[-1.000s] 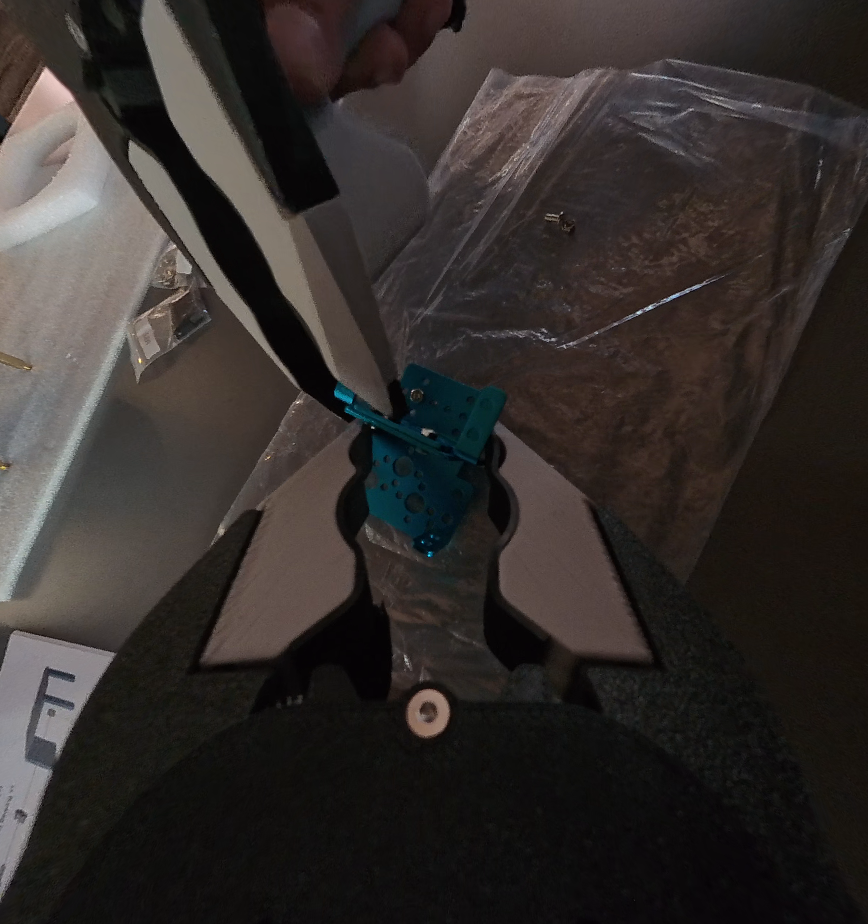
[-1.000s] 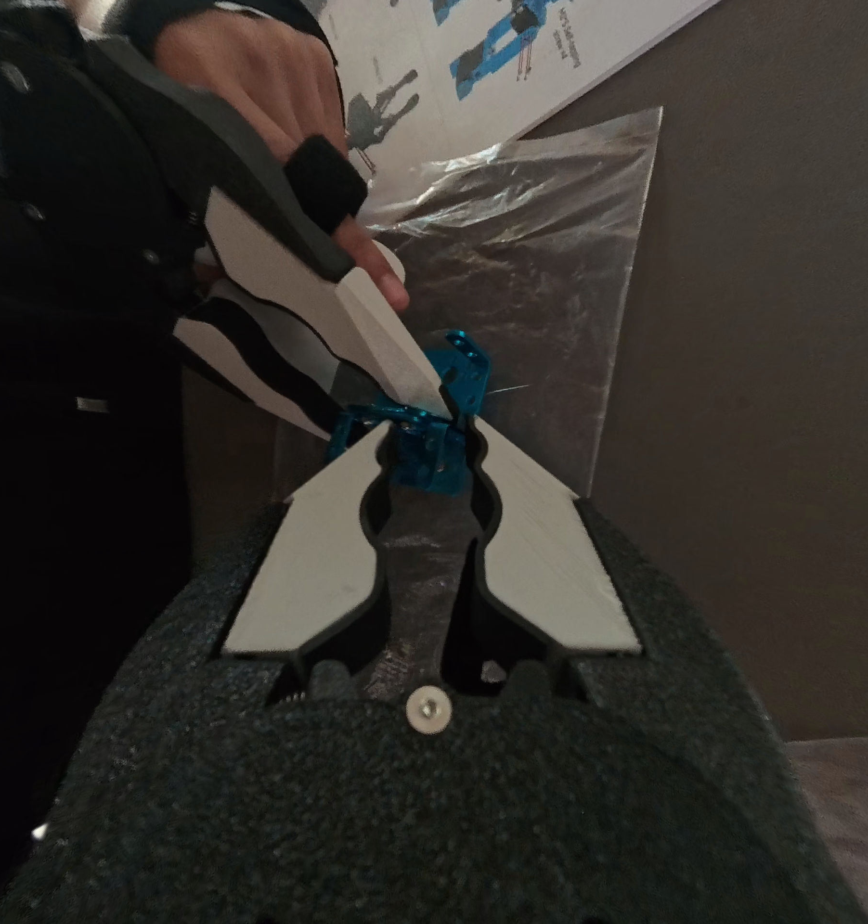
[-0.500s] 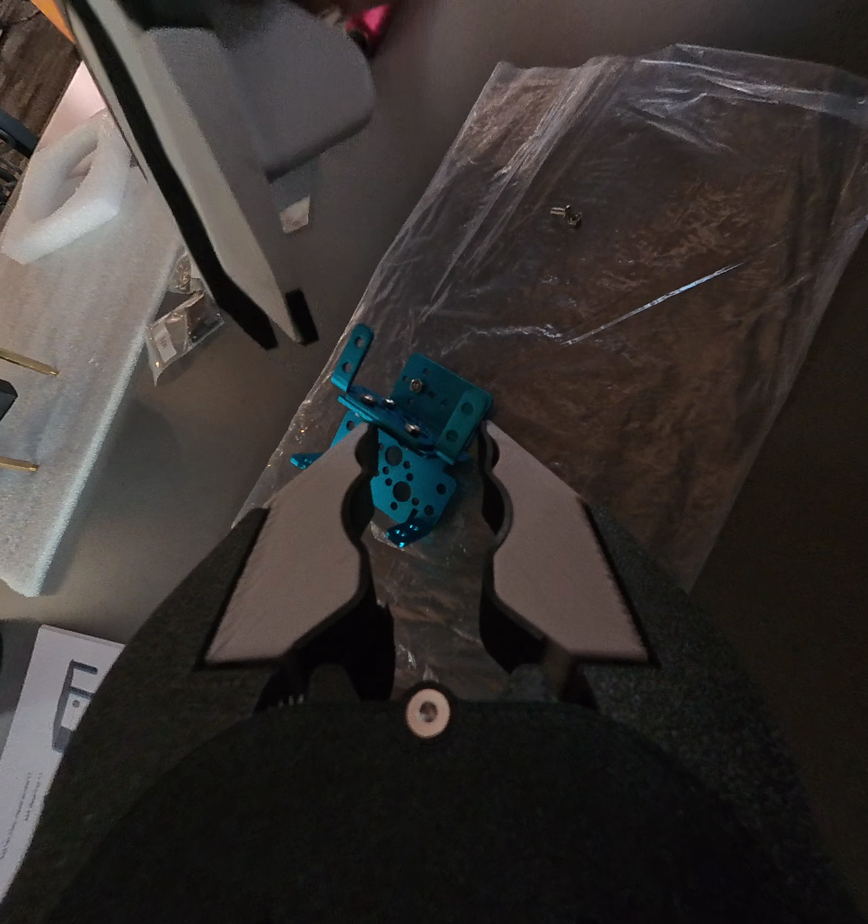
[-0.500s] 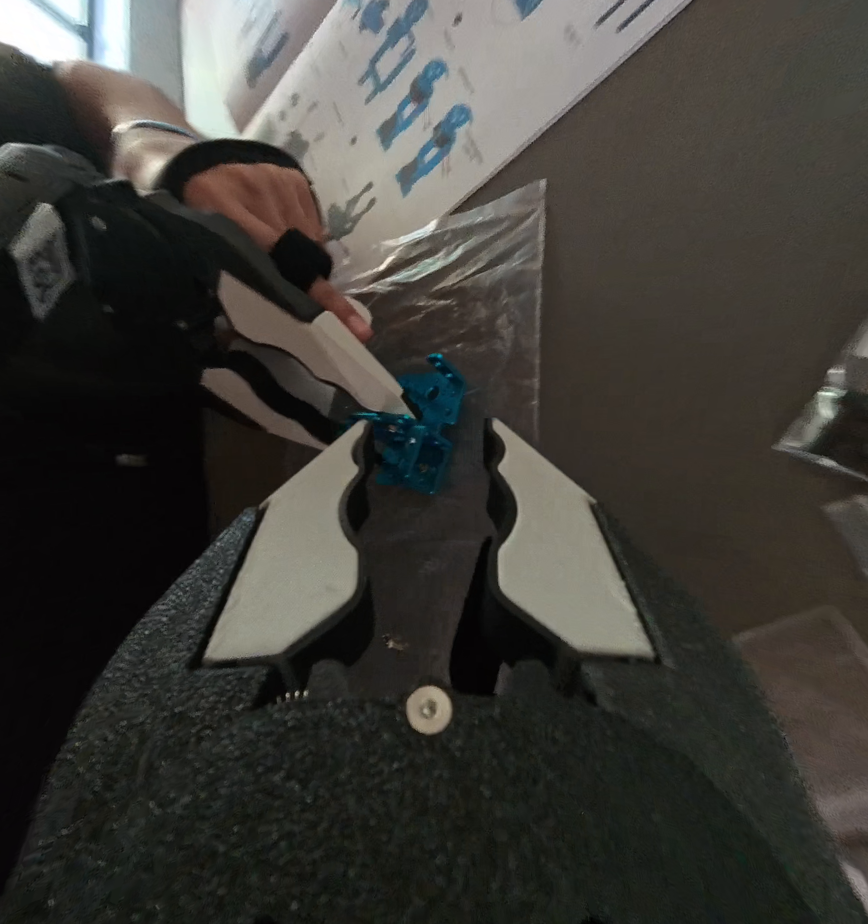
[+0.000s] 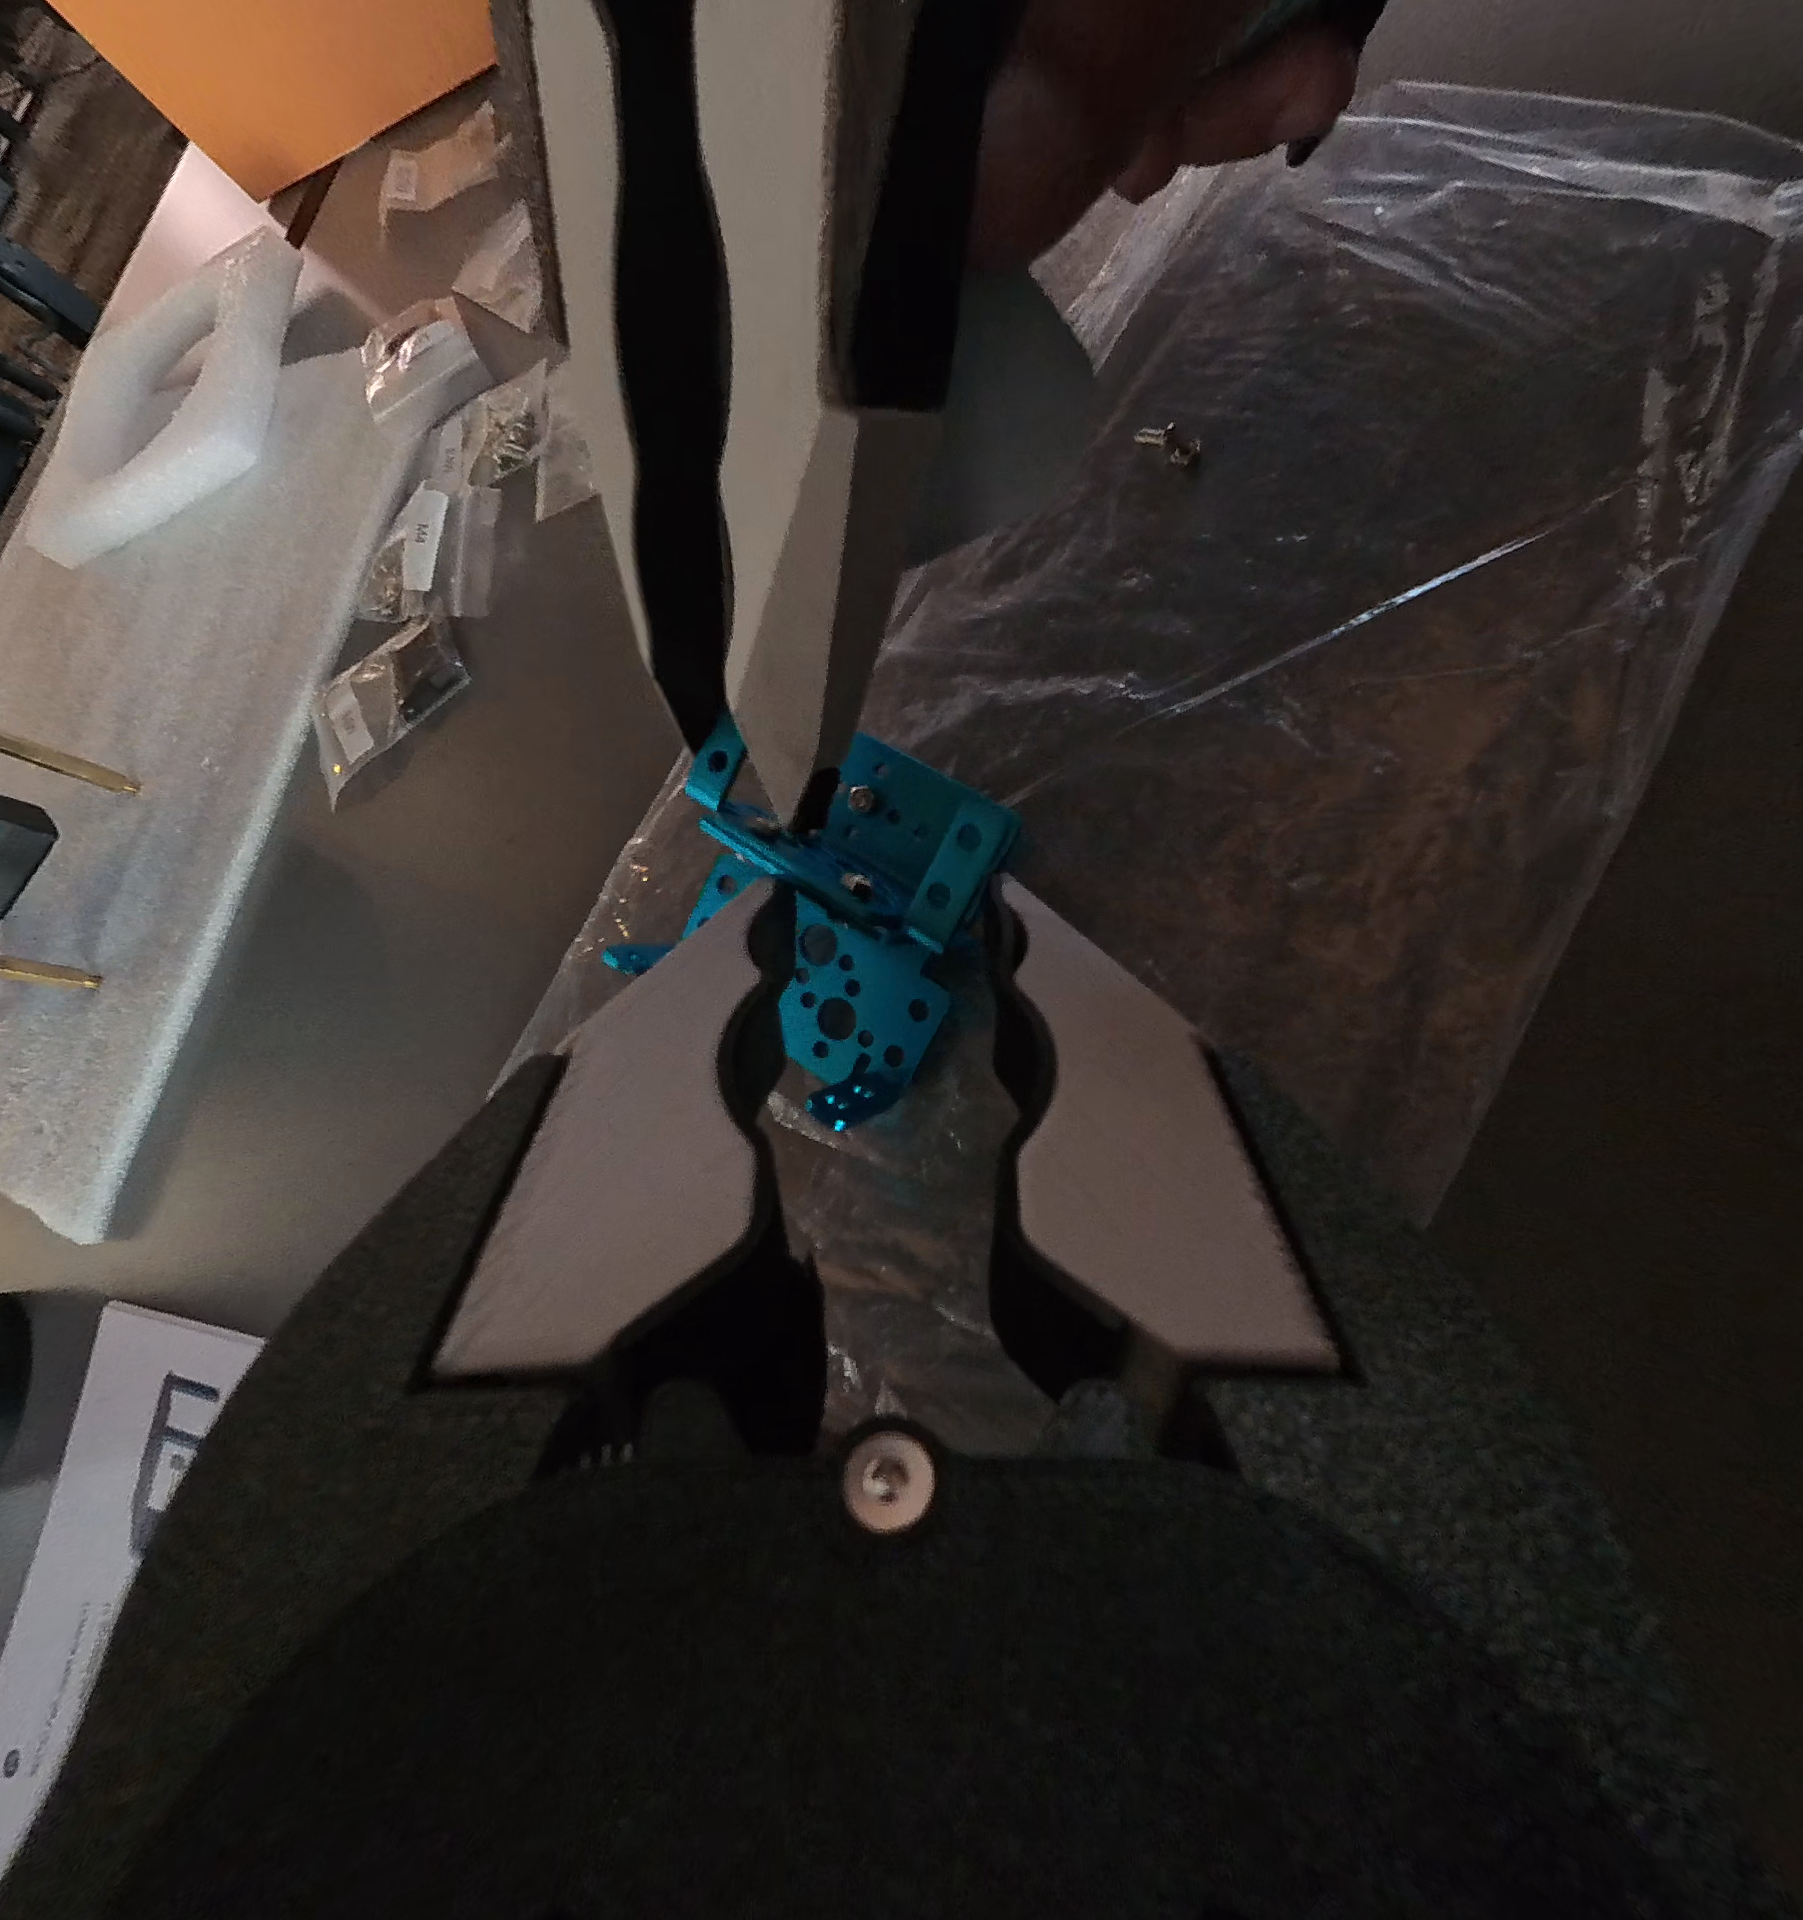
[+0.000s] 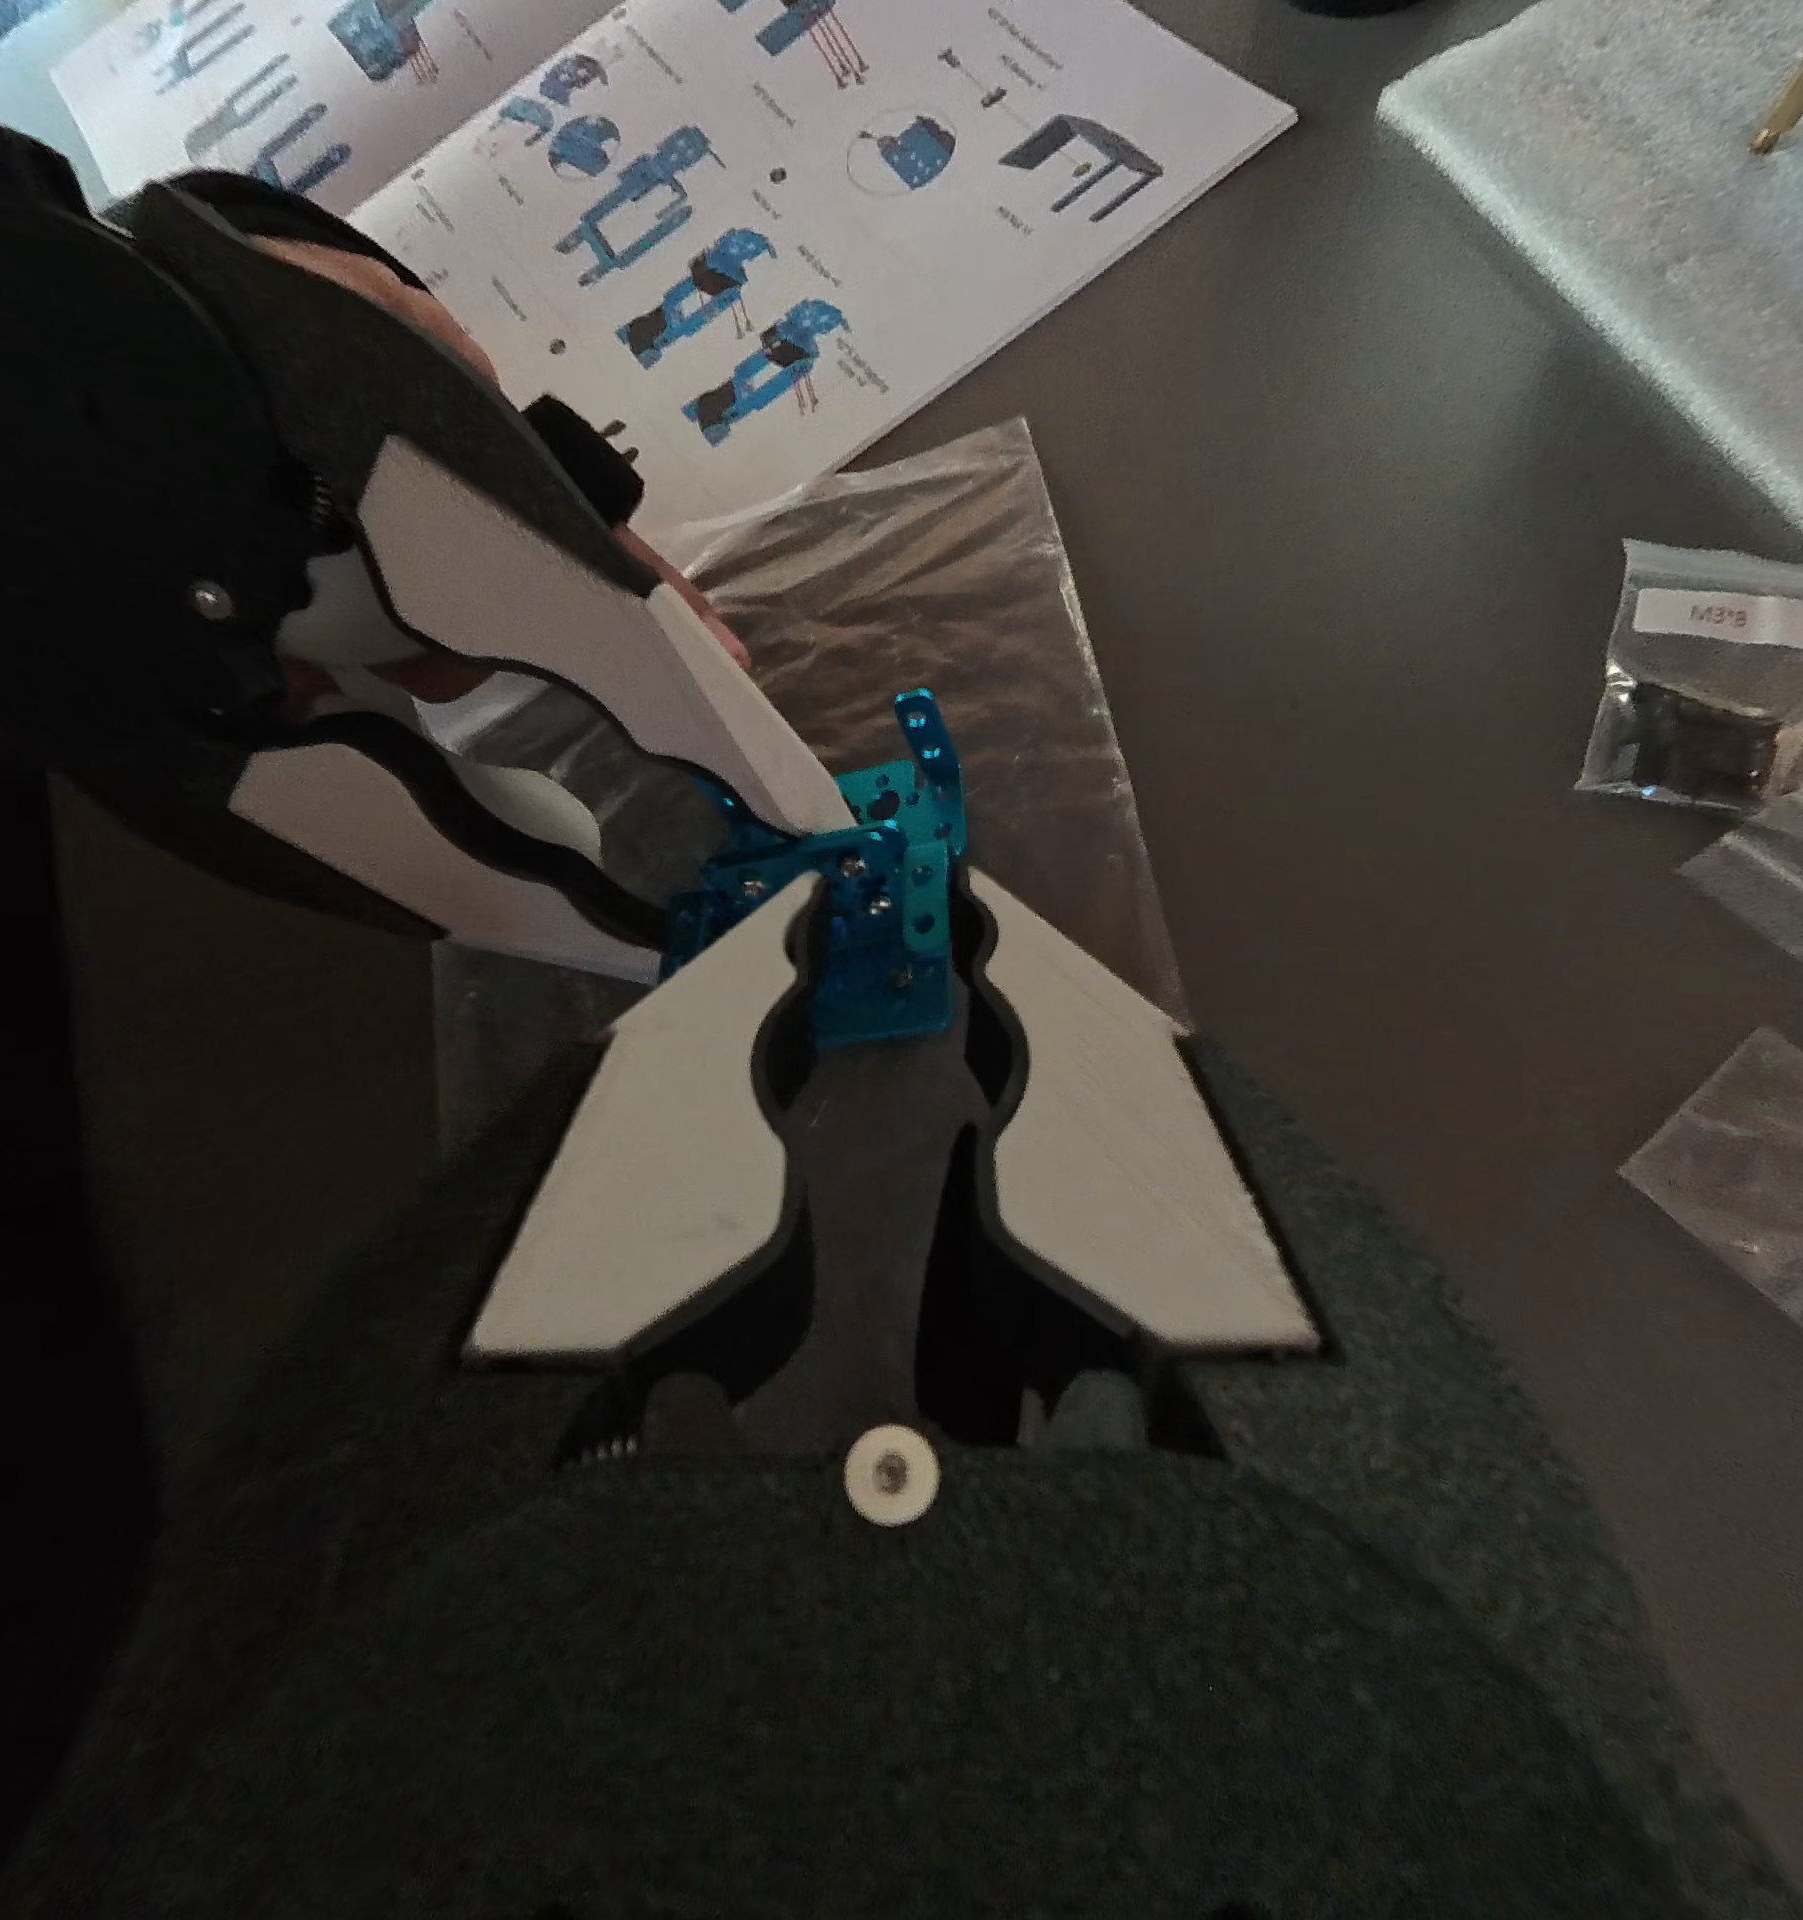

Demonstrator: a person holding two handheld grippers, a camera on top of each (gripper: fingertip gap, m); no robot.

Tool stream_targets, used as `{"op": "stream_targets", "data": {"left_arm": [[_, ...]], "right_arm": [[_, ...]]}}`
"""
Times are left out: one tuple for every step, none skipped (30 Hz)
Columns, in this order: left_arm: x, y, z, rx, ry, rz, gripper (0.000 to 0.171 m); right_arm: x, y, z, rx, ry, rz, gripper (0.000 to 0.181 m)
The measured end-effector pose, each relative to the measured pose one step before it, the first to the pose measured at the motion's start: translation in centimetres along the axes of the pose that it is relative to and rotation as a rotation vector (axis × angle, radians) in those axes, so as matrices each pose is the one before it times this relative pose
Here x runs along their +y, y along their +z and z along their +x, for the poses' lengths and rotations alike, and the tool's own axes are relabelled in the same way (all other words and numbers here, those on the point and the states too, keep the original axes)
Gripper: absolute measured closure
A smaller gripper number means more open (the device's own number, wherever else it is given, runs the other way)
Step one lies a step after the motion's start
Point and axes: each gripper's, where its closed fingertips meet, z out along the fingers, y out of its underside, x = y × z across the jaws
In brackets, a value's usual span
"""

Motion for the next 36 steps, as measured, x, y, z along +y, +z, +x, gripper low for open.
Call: {"op": "stream_targets", "data": {"left_arm": [[-0.004,-0.004,0.034,0.0030,-0.0008,0.00006,0.136],[0.003,-0.001,0.026,0.0016,-0.0006,-0.00020,0.137],[-0.001,0.000,-0.036,-0.0026,0.0000,0.00004,0.137],[0.007,0.012,-0.041,-0.0035,0.0004,-0.00116,0.137],[0.001,0.012,0.000,0.0002,-0.0013,-0.00075,0.137],[-0.001,-0.002,0.005,0.0030,-0.0024,0.00026,0.137],[0.007,-0.011,0.009,0.0030,-0.0028,0.00017,0.136],[-0.002,-0.009,0.002,0.0017,-0.0018,-0.00015,0.136],[0.011,-0.007,0.006,0.0006,-0.0008,-0.00007,0.137],[-0.003,-0.013,0.007,0.0007,0.0000,0.00018,0.137],[0.016,-0.022,0.010,0.0003,-0.0003,0.00019,0.137],[0.006,-0.018,-0.001,0.0006,-0.0002,0.00023,0.137],[0.010,-0.006,-0.001,0.0004,-0.0004,-0.00002,0.137],[0.007,0.000,-0.005,0.0000,-0.0007,-0.00026,0.137],[0.012,0.000,-0.012,0.0000,-0.0010,-0.00041,0.137],[0.004,-0.005,0.002,0.0009,-0.0016,-0.00034,0.137],[-0.008,0.001,0.001,0.0012,-0.0010,0.00052,0.137],[-0.005,-0.008,0.006,-0.0004,0.0011,0.00035,0.137],[-0.015,-0.003,0.039,-0.0011,0.0040,0.00066,0.137],[-0.024,-0.006,0.042,-0.0016,0.0052,0.00083,0.137],[-0.006,0.002,0.019,-0.0017,0.0028,-0.00005,0.136],[-0.004,0.003,-0.009,0.0005,-0.0011,-0.00021,0.136],[0.016,-0.004,-0.017,0.0019,-0.0041,-0.00046,0.136],[0.014,-0.003,-0.024,0.0015,-0.0038,-0.00032,0.136],[0.007,-0.011,-0.001,0.0008,-0.0014,-0.00004,0.136],[0.002,0.002,0.005,-0.0008,0.0009,-0.00010,0.136],[-0.008,0.001,0.006,-0.0014,0.0021,0.00012,0.136],[0.000,-0.007,-0.024,-0.0024,0.0013,-0.00047,0.136],[0.009,-0.001,-0.016,-0.0008,-0.0007,-0.00039,0.136],[0.024,0.001,-0.038,-0.0012,-0.0022,-0.00079,0.136],[0.041,-0.010,-0.078,-0.0035,0.0008,-0.00085,0.136],[0.042,-0.005,-0.108,-0.0070,0.0046,-0.00082,0.136],[0.054,0.010,-0.134,-0.0097,0.0064,-0.00214,0.136],[0.030,0.009,-0.111,-0.0077,0.0033,-0.00094,0.136],[0.010,-0.001,-0.018,-0.0005,0.0003,-0.00045,0.136],[0.011,0.007,-0.006,0.0021,-0.0022,-0.00054,0.136]], "right_arm": [[0.025,-0.027,0.095,0.0158,-0.0147,-0.0002,0.163],[-0.061,-0.068,0.012,0.0111,-0.0148,0.0032,0.166],[-0.133,-0.068,-0.128,-0.0025,-0.0055,0.0039,0.167],[-0.067,-0.001,-0.073,-0.0026,0.0038,-0.0018,0.165],[0.011,0.078,-0.065,-0.0046,0.0057,-0.0049,0.163],[0.021,0.042,-0.044,-0.0030,0.0037,-0.0033,0.161],[0.015,0.024,-0.011,0.0012,-0.0027,-0.0018,0.161],[0.035,0.067,-0.012,0.0039,-0.0041,-0.0049,0.160],[-0.003,0.099,-0.017,0.0041,-0.0011,-0.0045,0.160],[0.005,0.088,-0.006,0.0024,0.0002,-0.0036,0.159],[0.021,0.054,-0.004,-0.0018,0.0055,-0.0042,0.159],[-0.019,0.013,-0.007,-0.0093,0.0165,-0.0027,0.160],[-0.034,-0.004,0.010,-0.0154,0.0276,0.0000,0.161],[-0.028,0.018,-0.019,-0.0246,0.0347,0.0025,0.162],[-0.049,0.012,-0.038,-0.0295,0.0362,0.0062,0.162],[-0.051,0.006,-0.078,-0.0356,0.0427,0.0094,0.163],[-0.039,-0.050,-0.088,-0.0373,0.0400,0.0099,0.164],[-0.010,-0.091,-0.059,-0.0300,0.0263,0.0086,0.165],[0.021,-0.094,-0.036,-0.0210,0.0173,0.0057,0.166],[0.077,-0.066,-0.052,-0.0118,0.0016,0.0006,0.167],[0.094,-0.008,-0.191,-0.0125,-0.0110,-0.0029,0.163],[0.123,0.021,-0.324,-0.0156,-0.0099,-0.0105,0.153],[0.058,0.051,-0.239,-0.0094,-0.0023,-0.0102,0.147],[-0.048,0.066,0.026,0.0091,-0.0009,-0.0037,0.147],[0.000,0.065,0.247,0.0234,-0.0089,-0.0058,0.151],[0.012,0.041,0.285,0.0270,-0.0140,-0.0055,0.156],[0.031,0.025,0.296,0.0284,-0.0148,-0.0060,0.163],[0.002,0.016,0.124,0.0165,-0.0109,-0.0052,0.164],[-0.017,0.013,0.003,0.0004,0.0084,-0.0039,0.164],[-0.029,0.017,0.005,-0.0109,0.0233,-0.0011,0.165],[-0.095,-0.007,-0.029,-0.0264,0.0437,0.0061,0.166],[-0.135,-0.032,-0.139,-0.0403,0.0450,0.0134,0.167],[-0.185,-0.043,0.019,-0.0312,0.0397,0.0194,0.170],[-0.197,-0.034,0.025,-0.0271,0.0384,0.0219,0.173],[-0.053,0.022,0.025,-0.0255,0.0352,0.0109,0.175],[0.004,0.041,0.023,-0.0217,0.0283,0.0069,0.176]]}}
